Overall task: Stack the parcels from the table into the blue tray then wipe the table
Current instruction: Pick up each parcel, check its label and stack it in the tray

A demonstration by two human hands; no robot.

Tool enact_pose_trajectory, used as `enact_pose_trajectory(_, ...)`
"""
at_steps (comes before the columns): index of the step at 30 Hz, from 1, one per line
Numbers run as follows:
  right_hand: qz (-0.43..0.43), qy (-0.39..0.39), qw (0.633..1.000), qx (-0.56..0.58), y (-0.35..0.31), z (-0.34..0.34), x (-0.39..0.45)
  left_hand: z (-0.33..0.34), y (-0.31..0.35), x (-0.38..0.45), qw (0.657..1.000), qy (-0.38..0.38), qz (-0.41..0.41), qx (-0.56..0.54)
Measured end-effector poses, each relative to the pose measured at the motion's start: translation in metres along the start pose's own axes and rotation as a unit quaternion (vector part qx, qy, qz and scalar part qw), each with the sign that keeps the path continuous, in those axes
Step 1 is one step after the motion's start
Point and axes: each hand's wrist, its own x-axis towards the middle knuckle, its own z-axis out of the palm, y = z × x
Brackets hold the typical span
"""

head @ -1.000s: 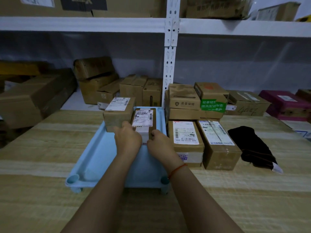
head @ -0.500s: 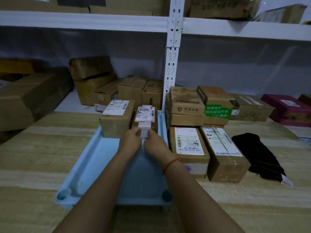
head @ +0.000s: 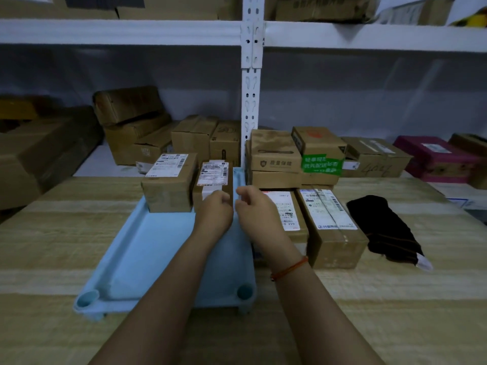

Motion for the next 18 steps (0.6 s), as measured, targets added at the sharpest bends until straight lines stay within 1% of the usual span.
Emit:
enact_pose_trajectory(3,0.004,0.065,0.998,0.013,0.009,-0.03,-0.011,0.012,0.02,-0.012,1.0,-0.013,0.025,-0.004)
enact_pose_trajectory(6,0.019,0.101,0.995,0.012,0.019,-0.054,-0.012,0.019,0.039,-0.019,1.0,-0.017,0.016,-0.014)
enact_pose_trajectory(10,0.041,0.145,0.989,-0.005,0.024,-0.079,0.006,0.022,0.059,-0.008,1.0,-0.007,0.024,-0.014)
enact_pose_trajectory(13,0.046,0.139,0.989,-0.019,0.019,-0.093,0.027,0.02,0.07,0.007,0.999,-0.004,0.032,-0.038)
enact_pose_trajectory(18,0.063,0.117,0.991,-0.025,0.012,-0.096,0.058,0.014,0.089,0.018,0.992,-0.04,0.042,-0.108)
